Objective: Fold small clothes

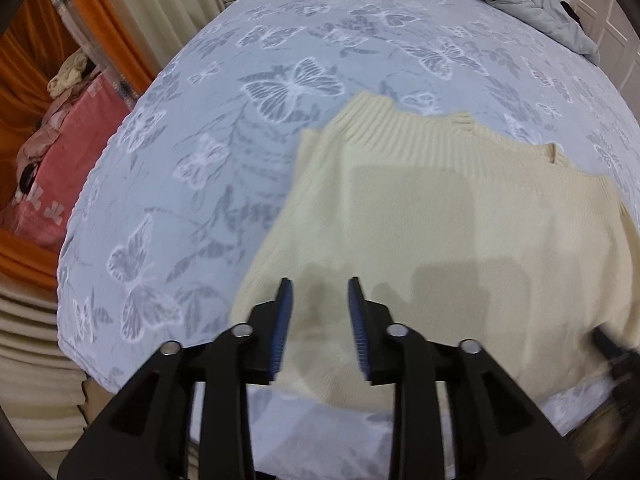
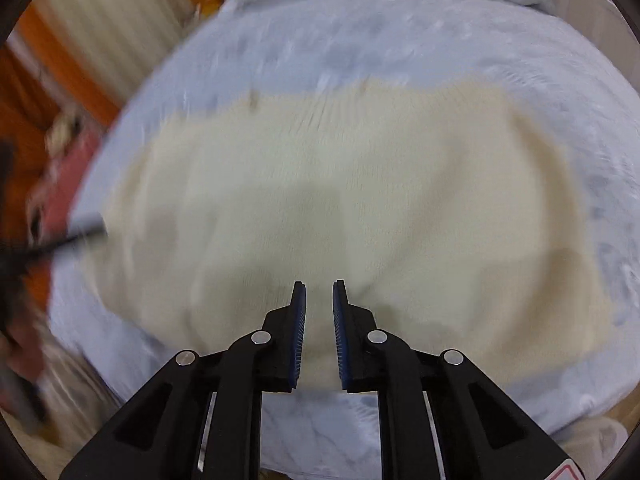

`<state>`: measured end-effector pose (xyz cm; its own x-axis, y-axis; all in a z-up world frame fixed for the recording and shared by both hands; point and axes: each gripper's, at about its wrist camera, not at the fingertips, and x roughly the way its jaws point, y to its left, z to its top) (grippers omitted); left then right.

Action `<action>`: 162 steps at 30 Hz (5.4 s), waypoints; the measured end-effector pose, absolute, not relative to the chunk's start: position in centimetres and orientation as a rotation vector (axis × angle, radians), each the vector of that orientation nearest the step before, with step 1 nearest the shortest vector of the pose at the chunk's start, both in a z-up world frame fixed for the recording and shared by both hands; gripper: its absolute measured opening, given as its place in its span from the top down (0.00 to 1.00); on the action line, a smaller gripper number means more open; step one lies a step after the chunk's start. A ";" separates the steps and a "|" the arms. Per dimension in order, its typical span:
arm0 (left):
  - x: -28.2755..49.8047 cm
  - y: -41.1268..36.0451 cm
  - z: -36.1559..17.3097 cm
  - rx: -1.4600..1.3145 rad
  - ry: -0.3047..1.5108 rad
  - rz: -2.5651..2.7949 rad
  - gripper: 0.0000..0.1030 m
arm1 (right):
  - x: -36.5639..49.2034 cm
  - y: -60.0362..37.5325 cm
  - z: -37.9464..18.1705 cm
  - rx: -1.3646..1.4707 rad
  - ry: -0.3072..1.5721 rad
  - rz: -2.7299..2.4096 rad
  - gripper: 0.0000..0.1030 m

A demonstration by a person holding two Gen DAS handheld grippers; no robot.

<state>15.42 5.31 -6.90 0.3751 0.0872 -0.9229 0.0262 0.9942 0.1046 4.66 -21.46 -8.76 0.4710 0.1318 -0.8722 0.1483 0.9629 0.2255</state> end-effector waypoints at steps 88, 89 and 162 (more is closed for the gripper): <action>0.1 -1.7 -3.6 0.135 1.043 -0.261 0.12 | 9.7 -19.0 -5.9 0.449 1.171 0.191 0.80; 0.1 -1.7 -3.0 0.126 1.031 -0.268 0.12 | 9.1 -19.9 -3.9 0.466 1.108 0.210 0.80; 14.1 -13.6 -11.6 -0.266 1.375 -0.419 0.04 | 4.7 -40.9 -14.7 0.859 1.211 -0.014 0.05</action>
